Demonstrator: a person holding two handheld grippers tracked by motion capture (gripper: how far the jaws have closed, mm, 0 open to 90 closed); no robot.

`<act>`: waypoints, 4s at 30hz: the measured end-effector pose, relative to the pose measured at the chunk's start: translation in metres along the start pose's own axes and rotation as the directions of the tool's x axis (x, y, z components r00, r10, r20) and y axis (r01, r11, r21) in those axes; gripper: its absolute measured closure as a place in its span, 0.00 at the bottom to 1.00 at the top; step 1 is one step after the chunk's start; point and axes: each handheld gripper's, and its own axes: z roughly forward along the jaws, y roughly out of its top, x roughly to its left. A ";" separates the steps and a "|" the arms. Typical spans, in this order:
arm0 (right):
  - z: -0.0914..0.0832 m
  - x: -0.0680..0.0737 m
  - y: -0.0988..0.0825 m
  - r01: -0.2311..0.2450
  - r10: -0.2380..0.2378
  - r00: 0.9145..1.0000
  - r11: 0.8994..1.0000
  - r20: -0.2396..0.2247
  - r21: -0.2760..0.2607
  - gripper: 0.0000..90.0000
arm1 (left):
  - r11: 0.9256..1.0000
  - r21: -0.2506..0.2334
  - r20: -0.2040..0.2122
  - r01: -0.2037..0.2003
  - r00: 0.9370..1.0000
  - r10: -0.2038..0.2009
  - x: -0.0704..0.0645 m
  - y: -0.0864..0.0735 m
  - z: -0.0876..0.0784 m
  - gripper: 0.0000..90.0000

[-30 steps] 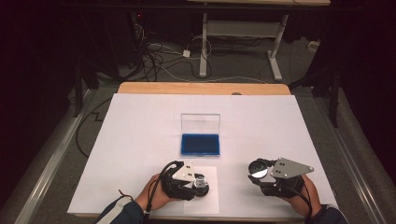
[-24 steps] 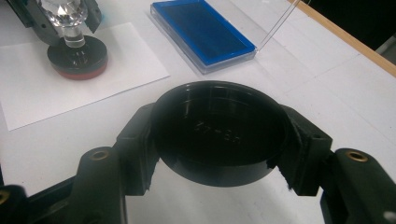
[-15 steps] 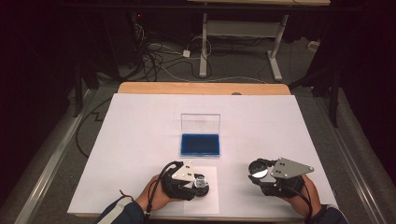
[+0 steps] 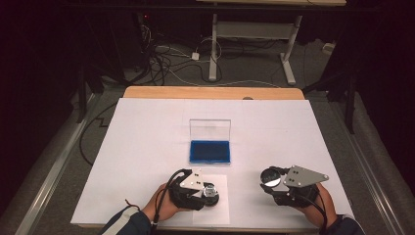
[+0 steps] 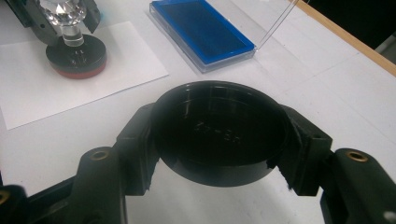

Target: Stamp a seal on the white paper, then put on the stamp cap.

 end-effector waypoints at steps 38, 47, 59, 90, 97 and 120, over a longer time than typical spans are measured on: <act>-0.002 -0.001 0.001 0.001 -0.001 1.000 1.000 0.000 -0.012 0.43 | 0.990 -0.142 -0.096 -0.017 0.995 0.003 0.000 0.013 -0.051 0.60; 0.003 -0.004 0.004 -0.004 0.004 1.000 1.000 -0.006 -0.015 0.43 | 0.983 -0.181 -0.115 0.004 0.993 -0.025 0.006 0.009 -0.064 0.60; 0.002 -0.005 0.001 -0.008 0.008 1.000 1.000 -0.005 -0.010 0.43 | 0.979 -0.205 -0.149 0.008 0.988 -0.039 0.012 0.007 -0.078 0.60; 0.009 -0.003 0.003 0.000 0.000 1.000 1.000 -0.025 -0.003 0.43 | 0.965 -0.263 -0.205 0.009 0.977 -0.065 0.021 0.004 -0.099 0.60; 0.013 0.000 0.006 0.006 -0.006 0.999 1.000 -0.032 -0.007 0.43 | 0.962 -0.274 -0.206 -0.013 0.977 -0.045 0.018 0.012 -0.100 0.60; 0.045 0.016 0.034 0.052 -0.054 0.994 0.998 -0.097 -0.018 0.43 | 0.947 -0.319 -0.154 -0.028 0.988 -0.023 0.019 0.035 -0.089 0.60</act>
